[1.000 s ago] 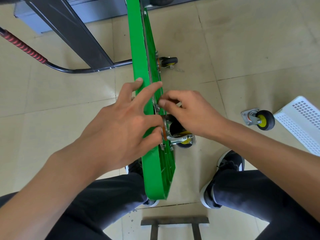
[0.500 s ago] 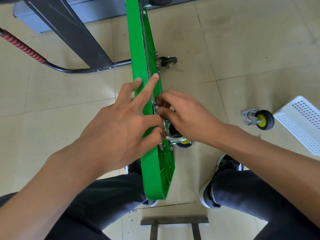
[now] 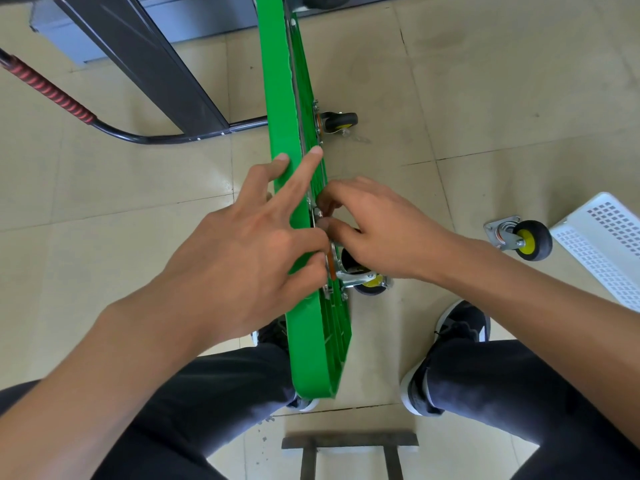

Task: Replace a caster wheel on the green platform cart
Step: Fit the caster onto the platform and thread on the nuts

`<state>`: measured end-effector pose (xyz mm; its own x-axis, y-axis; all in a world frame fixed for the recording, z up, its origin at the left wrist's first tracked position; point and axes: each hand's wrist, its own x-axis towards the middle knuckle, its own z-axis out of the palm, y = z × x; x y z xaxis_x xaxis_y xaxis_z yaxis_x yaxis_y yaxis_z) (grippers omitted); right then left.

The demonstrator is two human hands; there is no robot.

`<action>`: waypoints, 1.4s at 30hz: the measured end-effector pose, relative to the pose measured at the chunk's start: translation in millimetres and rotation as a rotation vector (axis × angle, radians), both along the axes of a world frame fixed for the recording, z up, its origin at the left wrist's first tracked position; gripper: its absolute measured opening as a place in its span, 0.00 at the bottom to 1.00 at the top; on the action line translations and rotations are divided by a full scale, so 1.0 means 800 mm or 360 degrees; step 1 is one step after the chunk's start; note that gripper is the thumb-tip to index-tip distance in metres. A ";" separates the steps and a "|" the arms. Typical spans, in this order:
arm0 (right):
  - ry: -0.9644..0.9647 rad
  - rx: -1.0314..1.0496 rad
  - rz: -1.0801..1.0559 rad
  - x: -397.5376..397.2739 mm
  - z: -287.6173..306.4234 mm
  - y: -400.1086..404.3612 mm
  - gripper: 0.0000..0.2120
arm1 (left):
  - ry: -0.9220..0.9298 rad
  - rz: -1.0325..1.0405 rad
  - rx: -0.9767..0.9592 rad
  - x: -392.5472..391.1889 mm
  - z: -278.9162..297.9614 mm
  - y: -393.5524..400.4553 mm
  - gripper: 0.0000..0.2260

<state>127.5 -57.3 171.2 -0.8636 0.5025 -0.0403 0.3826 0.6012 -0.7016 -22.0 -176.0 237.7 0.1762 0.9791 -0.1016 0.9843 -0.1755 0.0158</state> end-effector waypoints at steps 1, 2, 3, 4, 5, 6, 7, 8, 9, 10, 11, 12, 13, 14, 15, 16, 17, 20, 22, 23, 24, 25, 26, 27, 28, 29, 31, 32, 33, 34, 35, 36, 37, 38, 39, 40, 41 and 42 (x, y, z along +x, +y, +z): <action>0.0005 -0.0004 0.0021 0.001 0.000 0.000 0.09 | 0.0006 0.0000 -0.0002 0.000 0.000 0.000 0.19; 0.0008 -0.0001 0.0040 0.002 -0.001 0.000 0.09 | 0.0013 -0.0001 -0.0004 0.000 0.000 0.000 0.19; 0.0014 0.0008 0.0056 0.002 -0.003 -0.001 0.08 | 0.0016 -0.0003 -0.0004 0.001 -0.001 0.000 0.19; 0.0016 0.0009 0.0071 0.002 -0.005 -0.001 0.07 | 0.0015 -0.0005 -0.0003 0.001 -0.001 0.000 0.19; 0.0015 0.0001 0.0083 0.001 -0.007 -0.001 0.07 | 0.0013 -0.0007 -0.0001 0.001 -0.001 0.000 0.19; 0.0015 -0.0010 0.0092 0.000 -0.009 -0.001 0.07 | 0.0012 -0.0008 0.0001 0.001 -0.001 0.000 0.19; 0.0012 -0.0023 0.0094 -0.001 -0.011 -0.001 0.07 | 0.0014 -0.0008 0.0002 0.001 -0.001 0.000 0.19; 0.0005 -0.0035 0.0088 -0.003 -0.012 -0.001 0.07 | 0.0017 -0.0010 0.0002 0.001 -0.001 0.001 0.19; 0.0009 -0.0037 0.0077 -0.005 -0.012 -0.001 0.09 | 0.0019 -0.0013 0.0002 0.001 -0.001 0.001 0.19; 0.0008 -0.0032 0.0067 -0.007 -0.011 -0.001 0.10 | 0.0022 -0.0017 0.0003 0.001 -0.001 0.001 0.18; -0.0009 -0.0023 0.0060 -0.010 -0.010 0.000 0.11 | 0.0023 -0.0020 0.0004 0.001 -0.001 0.001 0.18; -0.0044 -0.0014 0.0056 -0.013 -0.009 0.001 0.11 | 0.0023 -0.0021 0.0005 0.001 -0.001 0.001 0.18; -0.0084 -0.0004 0.0054 -0.015 -0.008 0.003 0.12 | 0.0021 -0.0021 0.0003 0.001 -0.001 0.001 0.18; -0.0118 0.0000 0.0055 -0.017 -0.006 0.005 0.13 | 0.0019 -0.0019 0.0001 0.000 -0.001 0.001 0.18; -0.0142 -0.0009 0.0054 -0.017 -0.004 0.007 0.14 | 0.0019 -0.0018 -0.0002 0.000 -0.001 0.001 0.18; -0.0155 -0.0026 0.0050 -0.017 -0.002 0.010 0.14 | 0.0019 -0.0017 -0.0006 0.000 -0.001 0.000 0.18; -0.0151 -0.0046 0.0033 -0.016 -0.001 0.012 0.15 | 0.0018 -0.0016 -0.0009 -0.001 -0.001 0.000 0.18; -0.0033 -0.0111 -0.0084 -0.011 0.002 0.012 0.10 | 0.0011 -0.0016 -0.0013 -0.001 -0.001 0.000 0.19; 0.0052 -0.0128 -0.0098 -0.007 0.006 0.009 0.07 | 0.0010 -0.0016 -0.0014 -0.001 0.000 0.000 0.19; 0.0060 -0.0131 -0.0083 -0.006 0.007 0.009 0.07 | 0.0014 -0.0017 -0.0013 -0.001 0.000 0.000 0.19; 0.0057 -0.0130 -0.0062 -0.004 0.009 0.009 0.08 | 0.0016 -0.0017 -0.0011 -0.001 0.000 0.000 0.19; 0.0052 -0.0124 -0.0047 -0.003 0.009 0.010 0.08 | 0.0014 -0.0018 -0.0009 -0.001 0.000 0.000 0.19; 0.0051 -0.0112 -0.0036 -0.002 0.009 0.012 0.09 | 0.0010 -0.0021 -0.0006 -0.001 0.000 0.000 0.19; 0.0050 -0.0095 -0.0024 -0.001 0.008 0.013 0.09 | 0.0006 -0.0023 -0.0005 -0.001 0.000 0.000 0.19; 0.0053 -0.0077 -0.0013 -0.001 0.007 0.014 0.09 | 0.0006 -0.0025 -0.0006 -0.001 0.000 0.000 0.19; 0.0063 -0.0051 -0.0005 0.000 0.006 0.014 0.10 | 0.0008 -0.0027 -0.0008 -0.001 0.000 0.000 0.19; 0.0086 0.0036 0.0002 0.000 0.002 0.015 0.10 | 0.0007 -0.0028 0.0000 -0.002 0.000 0.000 0.19; 0.0094 0.0085 0.0007 0.000 0.001 0.015 0.10 | 0.0005 -0.0030 0.0006 -0.002 0.000 0.000 0.19; 0.0098 0.0128 0.0013 0.001 0.001 0.015 0.10 | 0.0004 -0.0032 0.0008 -0.001 0.000 0.000 0.19; 0.0102 0.0170 0.0028 0.001 0.001 0.014 0.11 | 0.0004 -0.0033 0.0007 -0.001 0.000 0.000 0.19; 0.0102 0.0217 0.0051 0.001 0.000 0.014 0.11 | 0.0003 -0.0032 0.0005 -0.001 0.000 0.000 0.19; 0.0095 0.0273 0.0079 0.001 -0.001 0.014 0.11 | 0.0000 -0.0031 0.0006 -0.001 0.000 0.000 0.19; 0.0079 0.0334 0.0112 0.001 -0.002 0.014 0.11 | 0.0001 -0.0031 0.0008 0.000 0.000 0.000 0.19; 0.0059 0.0378 0.0139 0.001 -0.004 0.013 0.12 | 0.0005 -0.0030 0.0009 0.000 0.000 0.000 0.19; 0.0041 0.0382 0.0149 -0.001 -0.005 0.012 0.14 | 0.0012 -0.0029 0.0010 0.000 0.000 0.000 0.19; 0.0037 0.0347 0.0137 -0.002 -0.006 0.010 0.17 | 0.0017 -0.0030 0.0012 0.000 0.000 0.000 0.19; 0.0039 0.0292 0.0109 -0.004 -0.007 0.009 0.18 | 0.0019 -0.0033 0.0014 0.000 0.000 0.000 0.19; 0.0033 0.0235 0.0081 -0.006 -0.009 0.008 0.18 | 0.0020 -0.0036 0.0014 0.000 0.000 0.000 0.19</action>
<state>122.5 -51.0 164.2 -0.8880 0.4573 0.0485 0.3356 0.7165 -0.6116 -22.2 -175.9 237.5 0.1969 0.9758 -0.0951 0.9803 -0.1976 0.0020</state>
